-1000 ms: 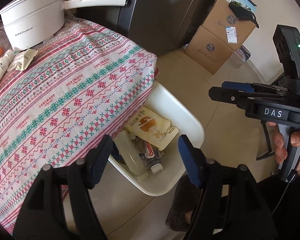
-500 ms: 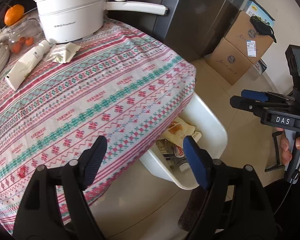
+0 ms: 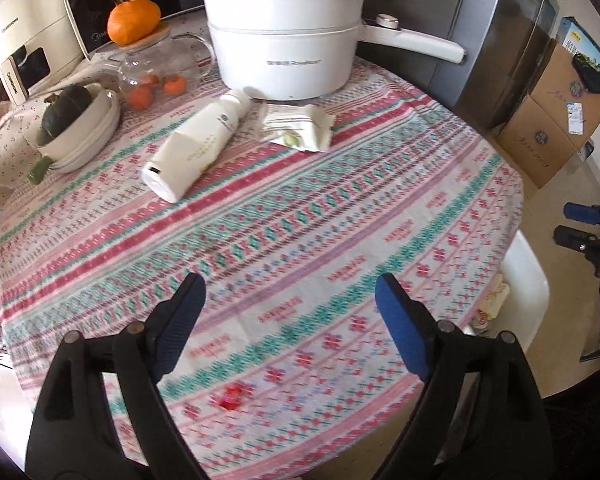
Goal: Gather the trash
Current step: 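Grasp the white milk bottle with the left tool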
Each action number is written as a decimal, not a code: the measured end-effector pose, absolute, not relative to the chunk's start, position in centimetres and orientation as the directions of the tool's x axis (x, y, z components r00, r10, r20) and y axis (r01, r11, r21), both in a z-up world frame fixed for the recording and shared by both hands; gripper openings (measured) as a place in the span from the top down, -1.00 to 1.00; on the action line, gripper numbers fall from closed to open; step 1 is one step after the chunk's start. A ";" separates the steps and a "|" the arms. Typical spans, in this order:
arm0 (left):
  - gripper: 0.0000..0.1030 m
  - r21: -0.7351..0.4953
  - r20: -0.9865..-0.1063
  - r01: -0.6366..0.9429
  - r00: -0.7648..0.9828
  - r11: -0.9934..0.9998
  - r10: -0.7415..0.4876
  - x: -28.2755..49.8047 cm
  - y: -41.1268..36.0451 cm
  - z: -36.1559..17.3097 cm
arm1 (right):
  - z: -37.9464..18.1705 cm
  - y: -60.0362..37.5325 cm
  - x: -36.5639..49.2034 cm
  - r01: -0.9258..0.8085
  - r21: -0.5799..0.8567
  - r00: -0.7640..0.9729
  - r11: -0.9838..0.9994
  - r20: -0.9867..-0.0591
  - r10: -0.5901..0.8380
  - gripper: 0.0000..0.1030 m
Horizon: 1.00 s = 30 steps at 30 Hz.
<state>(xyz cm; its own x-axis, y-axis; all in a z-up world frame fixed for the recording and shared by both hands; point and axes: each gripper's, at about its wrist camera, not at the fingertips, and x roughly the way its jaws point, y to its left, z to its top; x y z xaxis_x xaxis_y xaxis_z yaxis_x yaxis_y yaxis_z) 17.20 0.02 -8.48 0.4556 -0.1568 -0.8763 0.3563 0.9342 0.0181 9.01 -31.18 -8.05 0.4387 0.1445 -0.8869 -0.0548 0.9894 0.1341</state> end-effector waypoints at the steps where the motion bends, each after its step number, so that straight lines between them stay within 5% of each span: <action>1: -0.68 0.052 -0.877 0.358 0.463 0.932 -0.129 18.2 0.6 -8.7 | -8.0 -30.8 9.6 -0.069 0.130 0.437 0.989 -0.887 0.147 -0.40; 5: -0.68 0.120 -0.884 0.359 0.464 0.926 -0.065 22.4 2.8 -9.7 | -8.4 -29.2 11.9 -0.109 0.121 0.426 0.987 -0.891 0.157 -0.56; 24: -0.68 0.254 -0.883 0.470 0.469 0.845 0.004 33.9 2.2 -16.4 | -13.5 -24.0 21.7 -0.218 0.145 0.359 0.965 -0.908 0.218 -0.57; 30: -0.32 0.162 -0.876 0.430 0.477 0.888 -0.070 34.5 3.3 -16.6 | -15.0 -22.9 23.4 -0.223 0.146 0.350 0.964 -0.911 0.219 -0.57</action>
<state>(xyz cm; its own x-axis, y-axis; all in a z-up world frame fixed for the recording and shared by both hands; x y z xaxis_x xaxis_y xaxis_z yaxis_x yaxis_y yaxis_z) 34.51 3.29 -16.63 0.4768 -0.0704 -0.8762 0.4295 0.8884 0.1623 23.41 -22.88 -15.00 0.3498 0.2187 -0.9109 -0.2226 0.9639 0.1460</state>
